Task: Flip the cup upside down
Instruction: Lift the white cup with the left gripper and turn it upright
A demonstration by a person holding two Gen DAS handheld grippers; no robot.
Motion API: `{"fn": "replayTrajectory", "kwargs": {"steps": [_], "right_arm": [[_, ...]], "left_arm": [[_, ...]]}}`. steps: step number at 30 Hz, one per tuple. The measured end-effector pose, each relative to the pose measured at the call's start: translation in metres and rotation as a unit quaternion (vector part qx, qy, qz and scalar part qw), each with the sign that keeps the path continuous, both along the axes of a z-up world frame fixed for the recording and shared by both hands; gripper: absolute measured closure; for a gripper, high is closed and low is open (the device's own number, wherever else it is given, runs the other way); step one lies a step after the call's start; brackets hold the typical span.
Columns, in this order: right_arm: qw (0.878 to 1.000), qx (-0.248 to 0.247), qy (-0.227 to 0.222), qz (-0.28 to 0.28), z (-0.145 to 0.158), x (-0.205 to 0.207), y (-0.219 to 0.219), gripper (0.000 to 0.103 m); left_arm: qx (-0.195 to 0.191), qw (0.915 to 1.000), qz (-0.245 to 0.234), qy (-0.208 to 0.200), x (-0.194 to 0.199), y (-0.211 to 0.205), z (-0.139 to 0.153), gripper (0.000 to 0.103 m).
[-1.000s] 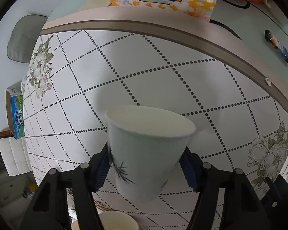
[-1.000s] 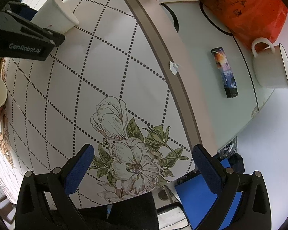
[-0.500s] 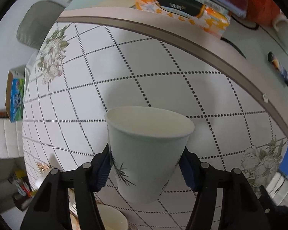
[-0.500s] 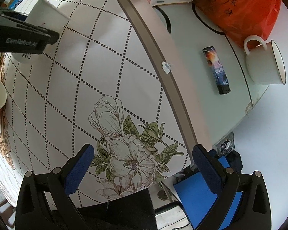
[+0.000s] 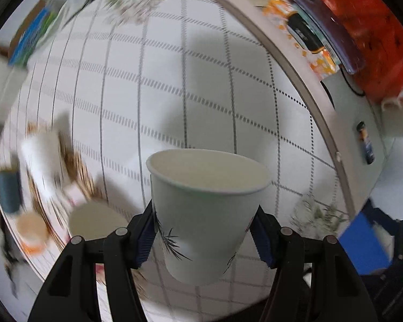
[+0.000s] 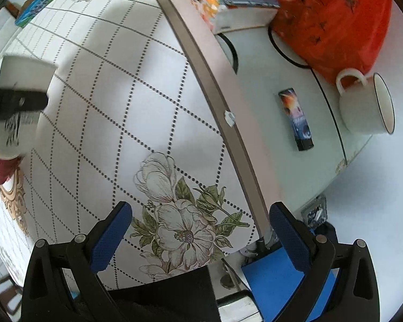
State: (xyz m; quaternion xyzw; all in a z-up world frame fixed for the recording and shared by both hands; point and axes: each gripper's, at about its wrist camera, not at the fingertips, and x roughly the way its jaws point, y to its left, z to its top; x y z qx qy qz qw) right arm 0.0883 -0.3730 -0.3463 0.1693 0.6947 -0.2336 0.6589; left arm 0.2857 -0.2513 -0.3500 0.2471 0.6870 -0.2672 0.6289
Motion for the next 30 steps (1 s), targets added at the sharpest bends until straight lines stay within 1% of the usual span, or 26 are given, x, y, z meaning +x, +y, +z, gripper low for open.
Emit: {"fn": "replayTrajectory", "kwargs": {"steps": [4, 5, 7, 8, 10, 11, 13, 14, 16, 17, 19, 20, 22, 24, 27, 30], "right_arm": [[1.000, 0.012, -0.009, 0.024, 0.004, 0.004, 0.003, 0.000], [0.999, 0.015, -0.010, 0.032, 0.002, 0.004, 0.003, 0.000], [0.999, 0.018, -0.013, 0.048, 0.001, 0.006, 0.006, 0.000], [0.998, 0.020, -0.013, 0.057, 0.000, 0.008, 0.005, 0.000], [0.997, 0.024, -0.012, 0.073, -0.004, 0.008, 0.007, 0.000], [0.996, 0.027, -0.010, 0.082, -0.007, 0.010, 0.008, 0.000], [0.995, 0.031, -0.006, 0.098, -0.012, 0.012, 0.011, 0.000], [0.994, 0.033, -0.004, 0.106, -0.014, 0.013, 0.011, 0.000], [0.992, 0.036, 0.002, 0.121, -0.021, 0.014, 0.013, 0.000], [0.991, 0.036, 0.005, 0.128, -0.023, 0.015, 0.014, 0.000], [0.990, 0.036, 0.010, 0.139, -0.027, 0.019, 0.017, 0.000], [0.989, 0.037, 0.012, 0.143, -0.029, 0.021, 0.018, 0.000], [0.988, 0.039, 0.015, 0.152, -0.034, 0.021, 0.022, 0.000], [0.986, 0.040, 0.018, 0.158, -0.036, 0.024, 0.025, 0.000], [0.985, 0.039, 0.020, 0.164, -0.041, 0.028, 0.024, 0.000], [0.985, 0.037, 0.021, 0.165, -0.049, 0.028, 0.025, 0.000]], "left_arm": [[-0.008, 0.9972, 0.070, 0.023, -0.016, 0.036, 0.007, 0.043], [-0.011, 0.9953, 0.091, 0.032, -0.022, 0.040, 0.009, 0.043], [-0.019, 0.9888, 0.139, 0.051, -0.034, 0.053, 0.009, 0.043], [-0.020, 0.9863, 0.154, 0.057, -0.039, 0.044, 0.011, 0.043], [-0.027, 0.9781, 0.192, 0.075, -0.049, 0.057, 0.006, 0.043], [-0.031, 0.9727, 0.213, 0.086, -0.055, 0.066, 0.002, 0.043], [-0.036, 0.9587, 0.261, 0.108, -0.064, 0.083, -0.008, 0.043], [-0.036, 0.9535, 0.276, 0.116, -0.066, 0.081, -0.008, 0.043], [-0.040, 0.9361, 0.321, 0.137, -0.078, 0.100, -0.022, 0.043], [-0.040, 0.9305, 0.335, 0.143, -0.082, 0.106, -0.026, 0.043], [-0.035, 0.9230, 0.355, 0.143, -0.090, 0.116, -0.035, 0.043], [-0.033, 0.9216, 0.360, 0.142, -0.089, 0.118, -0.038, 0.043], [-0.028, 0.9152, 0.375, 0.144, -0.096, 0.126, -0.047, 0.043], [-0.026, 0.9125, 0.382, 0.144, -0.097, 0.128, -0.051, 0.043], [-0.024, 0.9112, 0.387, 0.138, -0.101, 0.130, -0.055, 0.043], [-0.022, 0.9142, 0.382, 0.133, -0.105, 0.128, -0.058, 0.042]]}}
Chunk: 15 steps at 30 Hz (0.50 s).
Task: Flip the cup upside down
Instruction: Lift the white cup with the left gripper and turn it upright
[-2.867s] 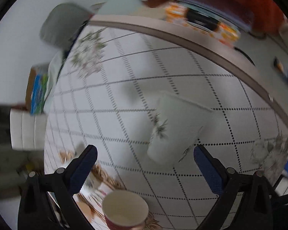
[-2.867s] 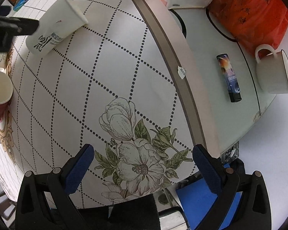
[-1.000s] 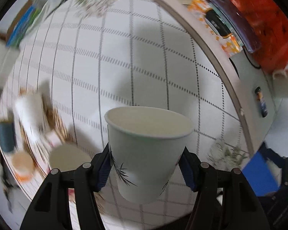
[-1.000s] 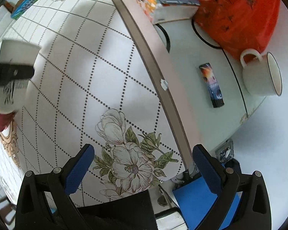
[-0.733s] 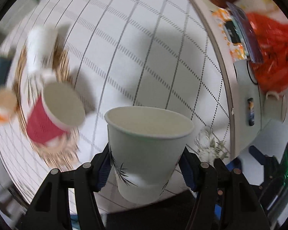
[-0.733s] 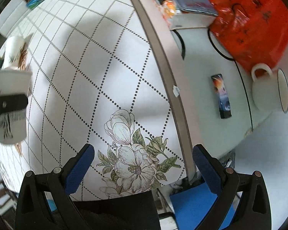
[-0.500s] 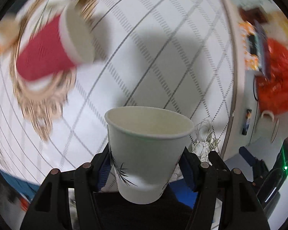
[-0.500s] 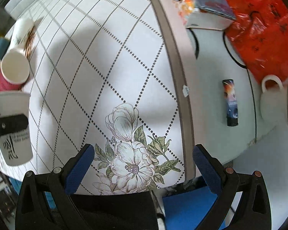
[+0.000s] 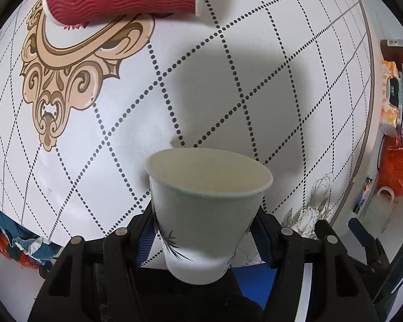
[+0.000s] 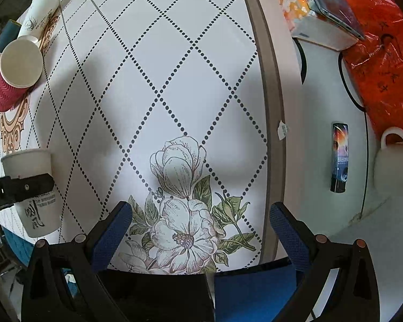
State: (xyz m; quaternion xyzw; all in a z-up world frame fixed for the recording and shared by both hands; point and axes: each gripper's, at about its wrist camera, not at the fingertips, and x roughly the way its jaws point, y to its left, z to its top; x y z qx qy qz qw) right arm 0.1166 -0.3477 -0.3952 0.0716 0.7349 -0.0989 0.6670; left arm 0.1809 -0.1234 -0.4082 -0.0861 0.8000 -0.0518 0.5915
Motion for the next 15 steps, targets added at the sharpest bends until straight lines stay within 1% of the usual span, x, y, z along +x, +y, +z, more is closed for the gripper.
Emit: {"fn": "replayTrajectory", "kwargs": {"steps": [6, 11, 12, 13, 15], "right_arm": [[1.000, -0.002, -0.003, -0.014, -0.007, 0.003, -0.002, 0.000], [1.000, -0.002, -0.005, -0.022, -0.008, 0.002, -0.003, 0.000], [1.000, -0.003, -0.005, -0.022, -0.009, 0.001, -0.004, 0.000], [1.000, -0.004, -0.006, -0.022, -0.009, 0.000, -0.004, 0.000], [1.000, -0.004, -0.007, -0.024, -0.005, 0.000, -0.002, 0.000]], "left_arm": [[0.011, 0.9992, -0.036, -0.012, -0.008, -0.016, -0.006, 0.040], [0.013, 0.9989, -0.044, -0.010, -0.015, -0.028, -0.013, 0.039], [0.013, 0.9989, -0.045, -0.008, -0.013, -0.029, -0.012, 0.034], [0.013, 0.9987, -0.048, -0.007, -0.013, -0.034, -0.014, 0.024], [0.014, 0.9984, -0.054, -0.011, -0.010, -0.033, -0.016, 0.015]]}}
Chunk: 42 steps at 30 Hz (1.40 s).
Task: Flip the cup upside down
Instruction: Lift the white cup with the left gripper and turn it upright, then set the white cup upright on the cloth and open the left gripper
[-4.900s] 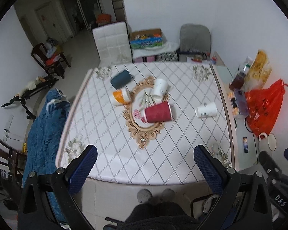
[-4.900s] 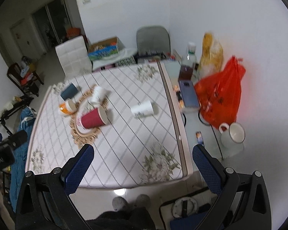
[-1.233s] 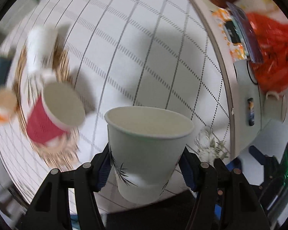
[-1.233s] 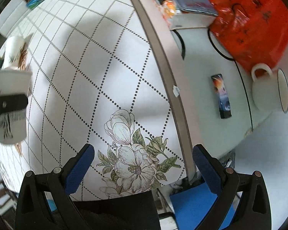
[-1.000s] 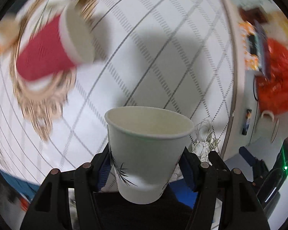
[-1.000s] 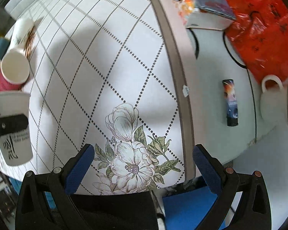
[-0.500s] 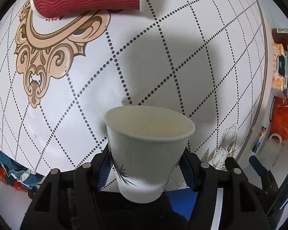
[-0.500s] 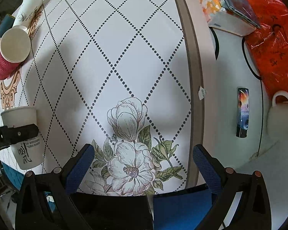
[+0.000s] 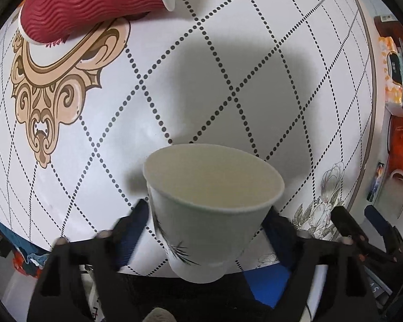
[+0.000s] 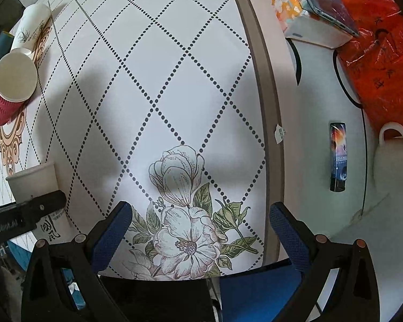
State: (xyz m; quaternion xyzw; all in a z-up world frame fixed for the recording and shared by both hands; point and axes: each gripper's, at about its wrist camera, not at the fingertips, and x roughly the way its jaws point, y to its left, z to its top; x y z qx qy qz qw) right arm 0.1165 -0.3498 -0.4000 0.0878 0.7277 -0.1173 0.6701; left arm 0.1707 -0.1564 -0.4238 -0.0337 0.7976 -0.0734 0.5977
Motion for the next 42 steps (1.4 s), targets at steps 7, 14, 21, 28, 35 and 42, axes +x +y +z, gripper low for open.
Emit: {"fn": "replayTrajectory", "kwargs": {"steps": [7, 14, 21, 28, 35, 42], "right_arm": [[1.000, -0.001, -0.006, -0.008, 0.001, -0.003, -0.001, 0.000], [1.000, 0.009, -0.021, -0.013, 0.022, -0.006, 0.012, 0.000], [0.998, 0.045, -0.044, 0.005, 0.051, -0.010, 0.052, 0.000], [0.995, 0.070, -0.060, 0.035, 0.077, -0.016, 0.105, 0.000], [0.993, 0.075, -0.067, 0.062, 0.089, -0.014, 0.142, 0.000], [0.991, 0.073, -0.070, 0.085, 0.099, -0.011, 0.164, 0.000]], "left_arm": [[-0.003, 0.9999, -0.003, -0.014, -0.005, 0.008, 0.006, 0.014], [-0.011, 0.9983, 0.000, -0.057, -0.010, 0.030, 0.045, 0.014], [0.011, 0.9945, 0.002, -0.104, -0.026, 0.067, 0.084, 0.014], [0.043, 0.9910, 0.011, -0.126, -0.026, 0.108, 0.102, 0.014], [0.058, 0.9907, 0.041, -0.116, -0.038, 0.140, 0.095, 0.014], [0.059, 0.9878, 0.068, -0.127, -0.041, 0.164, 0.105, 0.014]]}}
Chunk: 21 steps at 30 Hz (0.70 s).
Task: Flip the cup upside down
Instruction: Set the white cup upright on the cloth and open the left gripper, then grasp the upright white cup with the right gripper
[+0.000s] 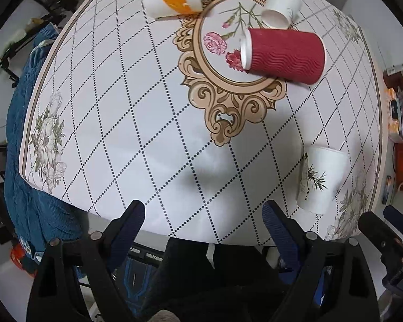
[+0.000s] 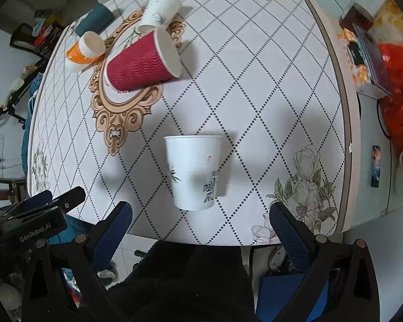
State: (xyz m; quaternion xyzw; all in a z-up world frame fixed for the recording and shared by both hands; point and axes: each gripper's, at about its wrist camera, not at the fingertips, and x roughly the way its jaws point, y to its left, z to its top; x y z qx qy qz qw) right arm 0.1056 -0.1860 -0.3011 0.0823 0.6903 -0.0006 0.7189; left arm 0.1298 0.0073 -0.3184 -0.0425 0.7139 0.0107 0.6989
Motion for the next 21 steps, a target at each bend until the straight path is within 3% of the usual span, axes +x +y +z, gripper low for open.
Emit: {"fn": "replayTrajectory", "kwargs": {"steps": [6, 8, 10, 12, 15, 17, 18, 19, 21], "right_arm": [[0.998, -0.035, -0.002, 0.054, 0.018, 0.006, 0.013, 0.000], [0.993, -0.066, -0.008, 0.100, 0.025, 0.011, 0.020, 0.000], [0.978, -0.107, -0.033, 0.177, 0.035, 0.013, 0.033, 0.000], [0.949, -0.149, -0.056, 0.270, 0.041, 0.013, 0.048, 0.000], [0.862, -0.233, -0.083, 0.443, 0.037, 0.002, 0.078, 0.000], [0.785, -0.291, -0.089, 0.540, 0.024, -0.009, 0.091, 0.000], [0.735, -0.318, -0.087, 0.592, 0.014, -0.017, 0.097, 0.000], [0.695, -0.336, -0.083, 0.630, 0.006, -0.024, 0.100, 0.000], [0.596, -0.363, -0.076, 0.712, -0.014, -0.042, 0.102, 0.000]], "left_arm": [[0.003, 0.9999, 0.007, -0.012, 0.001, 0.008, -0.002, 0.013], [0.000, 0.9997, 0.007, -0.022, 0.003, 0.009, -0.005, 0.006], [-0.003, 0.9996, 0.006, -0.028, 0.005, 0.010, -0.008, 0.005], [-0.003, 0.9993, 0.007, -0.036, 0.007, 0.011, -0.012, 0.005], [-0.011, 0.9993, 0.014, -0.034, 0.008, 0.011, -0.021, 0.005], [-0.012, 0.9993, 0.018, -0.030, 0.008, 0.010, -0.026, 0.005], [-0.014, 0.9993, 0.022, -0.027, 0.008, 0.010, -0.031, 0.005], [-0.016, 0.9993, 0.025, -0.024, 0.007, 0.009, -0.034, 0.005], [-0.014, 0.9993, 0.029, -0.017, 0.007, 0.008, -0.041, 0.005]]}}
